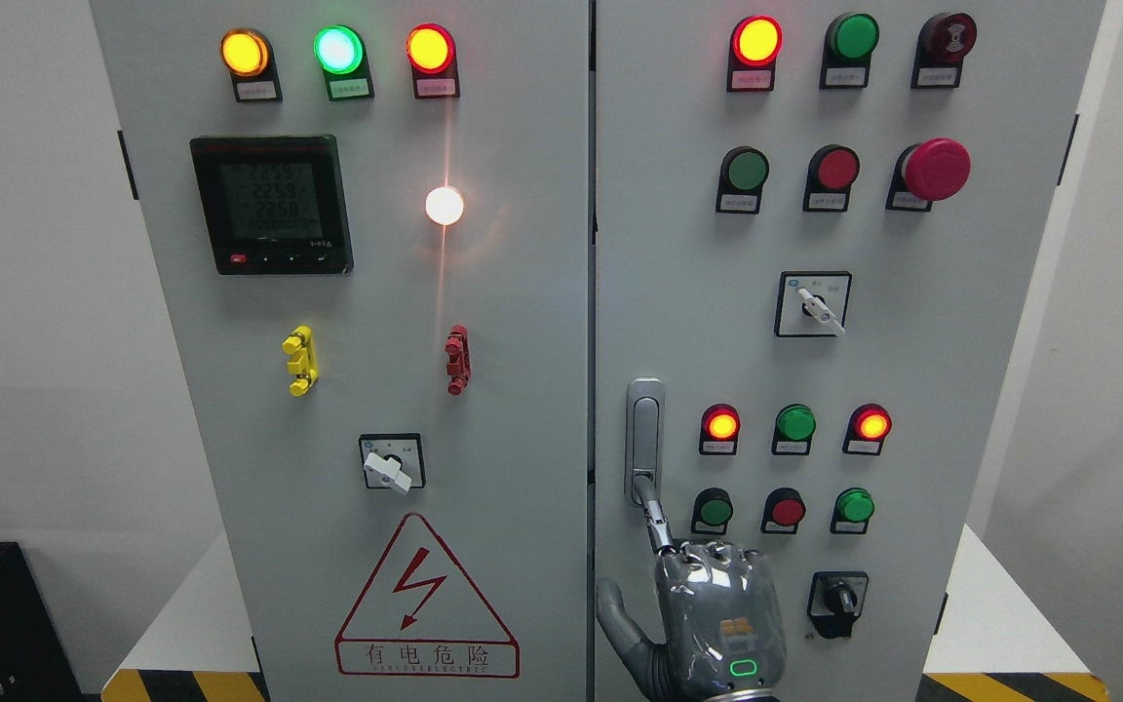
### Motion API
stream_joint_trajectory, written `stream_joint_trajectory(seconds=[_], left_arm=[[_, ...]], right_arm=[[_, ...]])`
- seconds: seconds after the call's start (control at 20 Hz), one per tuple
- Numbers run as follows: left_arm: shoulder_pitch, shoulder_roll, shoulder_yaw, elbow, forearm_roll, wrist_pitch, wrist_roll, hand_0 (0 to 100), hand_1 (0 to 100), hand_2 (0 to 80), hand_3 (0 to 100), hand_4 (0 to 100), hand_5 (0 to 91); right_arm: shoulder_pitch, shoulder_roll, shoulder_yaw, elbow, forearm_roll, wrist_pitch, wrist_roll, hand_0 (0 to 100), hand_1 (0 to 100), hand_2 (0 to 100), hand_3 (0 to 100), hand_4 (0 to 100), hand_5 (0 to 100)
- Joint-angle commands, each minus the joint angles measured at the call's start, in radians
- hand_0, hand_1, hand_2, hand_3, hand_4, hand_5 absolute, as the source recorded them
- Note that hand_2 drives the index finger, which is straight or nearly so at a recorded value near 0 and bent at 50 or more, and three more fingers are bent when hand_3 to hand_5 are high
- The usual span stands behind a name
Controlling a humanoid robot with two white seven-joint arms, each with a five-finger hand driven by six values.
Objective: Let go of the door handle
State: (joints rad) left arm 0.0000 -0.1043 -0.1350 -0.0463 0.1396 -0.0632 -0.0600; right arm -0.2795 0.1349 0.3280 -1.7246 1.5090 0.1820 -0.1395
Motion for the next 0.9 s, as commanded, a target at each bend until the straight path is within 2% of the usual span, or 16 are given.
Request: stream_joint_trajectory(seconds=[0.0, 0.85], left_arm=[[-0.034, 0.000, 0.000, 0.000, 0.000, 0.000, 0.000, 12, 56, 0.0, 0, 0, 0.0], [-0.034, 0.000, 0.000, 0.000, 0.000, 0.000, 0.000, 12, 56, 0.0, 0, 0, 0.0]], right_arm=[[-0.007, 0.000, -0.007, 0.014, 0.000, 0.005, 0.000, 49, 28, 0, 97, 100, 100], [-0.004, 0.000, -0.007, 0.011, 0.000, 0.016, 0.003, 50, 28, 0, 97, 100, 100]])
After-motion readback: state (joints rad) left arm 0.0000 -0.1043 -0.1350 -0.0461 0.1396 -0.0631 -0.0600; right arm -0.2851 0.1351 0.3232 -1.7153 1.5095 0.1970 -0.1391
